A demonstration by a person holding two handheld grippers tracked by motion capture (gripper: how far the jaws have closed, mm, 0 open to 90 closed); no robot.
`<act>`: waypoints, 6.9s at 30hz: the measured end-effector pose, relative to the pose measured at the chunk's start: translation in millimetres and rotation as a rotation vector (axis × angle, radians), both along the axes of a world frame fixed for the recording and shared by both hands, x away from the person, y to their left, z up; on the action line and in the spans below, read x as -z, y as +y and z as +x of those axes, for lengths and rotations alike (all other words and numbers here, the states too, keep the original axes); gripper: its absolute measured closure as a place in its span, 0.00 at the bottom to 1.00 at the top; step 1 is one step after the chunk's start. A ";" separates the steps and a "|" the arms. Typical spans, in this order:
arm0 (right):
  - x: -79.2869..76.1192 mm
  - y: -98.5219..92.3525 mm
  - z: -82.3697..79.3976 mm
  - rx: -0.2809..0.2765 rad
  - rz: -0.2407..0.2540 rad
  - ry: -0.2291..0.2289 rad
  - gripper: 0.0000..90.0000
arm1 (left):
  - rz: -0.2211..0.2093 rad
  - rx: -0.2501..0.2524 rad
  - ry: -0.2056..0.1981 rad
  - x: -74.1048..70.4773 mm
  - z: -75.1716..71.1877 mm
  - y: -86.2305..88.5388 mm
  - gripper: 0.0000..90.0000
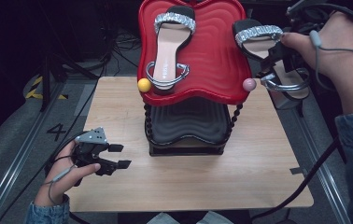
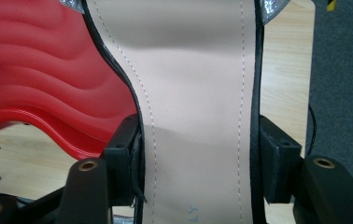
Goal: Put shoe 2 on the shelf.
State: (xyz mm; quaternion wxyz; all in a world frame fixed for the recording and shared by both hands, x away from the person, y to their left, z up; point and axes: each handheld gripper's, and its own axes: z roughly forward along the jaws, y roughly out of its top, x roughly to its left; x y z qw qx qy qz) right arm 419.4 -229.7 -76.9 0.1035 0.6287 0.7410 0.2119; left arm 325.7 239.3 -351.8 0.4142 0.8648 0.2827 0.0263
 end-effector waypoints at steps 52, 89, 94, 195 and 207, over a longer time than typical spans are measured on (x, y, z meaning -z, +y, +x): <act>12.2 93.5 61.0 0.040 0.022 -0.037 0.48 | -0.004 -0.027 0.016 3.6 -11.5 17.4 0.37; 15.5 84.2 50.6 -0.037 0.045 -0.121 0.37 | 0.008 -0.013 0.034 6.7 -7.3 12.6 0.37; 5.3 76.9 42.9 -0.090 0.084 -0.161 0.34 | 0.006 -0.015 0.034 6.3 -8.1 13.6 0.37; 239.0 -54.6 -67.5 -0.719 0.198 -0.227 0.33 | 0.077 -0.113 0.078 19.1 -6.9 27.5 0.36; 296.3 -57.3 -64.9 -0.677 0.152 -0.167 0.33 | 0.086 -0.095 0.081 19.9 2.0 21.1 0.35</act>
